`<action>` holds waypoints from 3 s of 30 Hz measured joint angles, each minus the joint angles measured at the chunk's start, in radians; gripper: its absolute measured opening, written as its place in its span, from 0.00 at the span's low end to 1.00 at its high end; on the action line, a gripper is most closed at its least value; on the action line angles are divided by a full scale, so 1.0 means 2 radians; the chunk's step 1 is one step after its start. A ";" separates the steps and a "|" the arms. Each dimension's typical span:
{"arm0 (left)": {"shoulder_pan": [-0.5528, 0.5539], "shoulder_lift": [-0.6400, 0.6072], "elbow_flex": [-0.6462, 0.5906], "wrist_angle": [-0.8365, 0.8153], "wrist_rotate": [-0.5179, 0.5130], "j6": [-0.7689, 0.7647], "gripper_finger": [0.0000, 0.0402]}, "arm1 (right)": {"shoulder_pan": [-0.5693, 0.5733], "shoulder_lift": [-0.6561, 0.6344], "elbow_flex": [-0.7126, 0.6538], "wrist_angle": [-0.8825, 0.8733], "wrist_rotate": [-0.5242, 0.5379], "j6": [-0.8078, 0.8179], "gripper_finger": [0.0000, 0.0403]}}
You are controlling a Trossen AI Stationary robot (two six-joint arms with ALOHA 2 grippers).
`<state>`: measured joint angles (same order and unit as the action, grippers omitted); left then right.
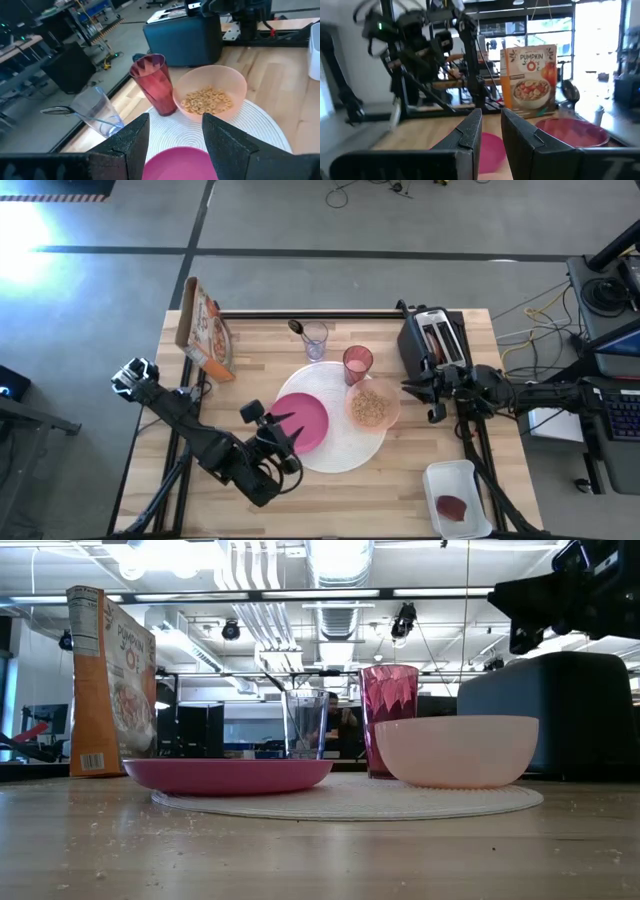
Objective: Arrange a breakfast setting
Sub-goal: Put the toasted bread on the pink plate
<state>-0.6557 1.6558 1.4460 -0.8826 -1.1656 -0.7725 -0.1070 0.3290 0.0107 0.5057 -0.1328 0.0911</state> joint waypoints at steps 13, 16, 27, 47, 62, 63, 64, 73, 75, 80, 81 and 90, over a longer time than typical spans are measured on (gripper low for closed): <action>0.000 0.003 -0.009 -0.002 -0.008 -0.012 0.41 | 0.000 0.001 0.026 0.000 0.001 0.097 0.16; 0.000 0.003 -0.014 0.000 -0.009 -0.018 0.41 | 0.000 0.001 0.064 -0.002 0.001 0.098 0.16; -0.006 -0.009 -0.040 0.011 -0.014 -0.029 0.41 | 0.000 0.023 0.202 -0.167 0.001 0.105 0.16; -0.012 -0.013 -0.044 0.008 -0.017 -0.039 0.41 | 0.000 0.129 0.414 -0.603 0.116 0.196 0.28; -0.012 -0.018 -0.044 -0.006 -0.024 -0.038 0.41 | -0.003 0.225 0.518 -0.848 0.284 0.421 0.43; -0.013 -0.018 -0.044 -0.006 -0.024 -0.038 0.41 | -0.004 0.233 0.521 -0.854 0.286 0.422 0.43; -0.014 -0.018 -0.044 -0.006 -0.024 -0.039 0.41 | -0.005 0.241 0.525 -0.862 0.289 0.423 0.43; -0.026 -0.036 -0.066 -0.015 -0.024 -0.060 0.41 | -0.027 0.306 0.522 -0.909 0.325 0.427 0.43; -0.028 -0.039 -0.073 -0.016 -0.024 -0.066 0.41 | -0.034 0.313 0.522 -0.915 0.329 0.423 0.43; -0.033 -0.044 -0.078 -0.019 -0.023 -0.069 0.41 | -0.059 0.322 0.524 -0.919 0.332 0.407 0.43; -0.033 -0.045 -0.078 -0.019 -0.023 -0.069 0.41 | -0.062 0.322 0.523 -0.918 0.332 0.407 0.43; -0.035 -0.046 -0.080 -0.023 -0.023 -0.070 0.41 | -0.099 0.318 0.519 -0.919 0.342 0.374 0.42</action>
<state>-0.7258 1.5631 1.2864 -0.9279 -1.2121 -0.9127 -0.3048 0.9657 1.0491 -1.3319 0.5503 0.8396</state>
